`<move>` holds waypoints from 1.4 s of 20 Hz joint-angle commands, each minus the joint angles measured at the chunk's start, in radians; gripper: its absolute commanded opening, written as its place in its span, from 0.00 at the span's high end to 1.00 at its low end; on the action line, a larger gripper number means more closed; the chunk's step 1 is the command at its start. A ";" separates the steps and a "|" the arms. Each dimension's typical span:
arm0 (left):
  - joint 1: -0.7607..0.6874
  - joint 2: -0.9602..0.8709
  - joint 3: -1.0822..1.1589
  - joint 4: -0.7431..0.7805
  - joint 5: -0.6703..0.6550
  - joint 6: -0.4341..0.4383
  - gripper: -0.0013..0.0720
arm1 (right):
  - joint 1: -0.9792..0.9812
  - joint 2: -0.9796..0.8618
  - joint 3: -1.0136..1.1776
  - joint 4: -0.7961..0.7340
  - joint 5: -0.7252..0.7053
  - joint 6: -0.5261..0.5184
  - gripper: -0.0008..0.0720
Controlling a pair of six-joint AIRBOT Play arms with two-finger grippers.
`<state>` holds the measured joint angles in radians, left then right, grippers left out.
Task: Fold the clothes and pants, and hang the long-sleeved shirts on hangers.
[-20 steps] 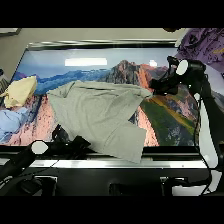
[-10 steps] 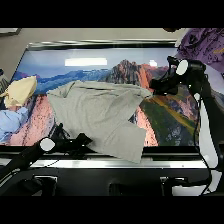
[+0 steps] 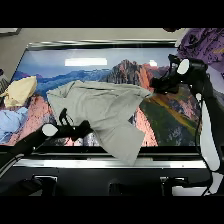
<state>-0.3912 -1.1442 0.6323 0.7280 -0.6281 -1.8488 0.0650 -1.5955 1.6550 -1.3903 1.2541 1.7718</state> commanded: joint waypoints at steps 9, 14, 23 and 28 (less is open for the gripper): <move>0.370 0.005 1.308 0.662 -0.579 0.050 0.96 | 0.001 0.392 0.308 -0.241 -0.314 -0.014 0.94; 0.371 0.202 1.460 0.855 -0.684 -0.003 0.96 | 0.001 0.659 0.310 -0.279 -0.247 -0.016 0.94; 0.371 0.387 1.305 0.982 -0.777 -0.126 0.96 | 0.001 0.777 0.310 -0.279 -0.101 0.010 0.94; 0.371 0.080 1.194 0.981 -0.791 -0.040 0.96 | 0.001 0.437 0.308 -0.268 0.085 0.058 0.94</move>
<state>-0.0212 -0.9142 1.8801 1.6947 -1.4033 -1.9423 0.0654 -0.9901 1.9633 -1.6638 1.2320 1.8046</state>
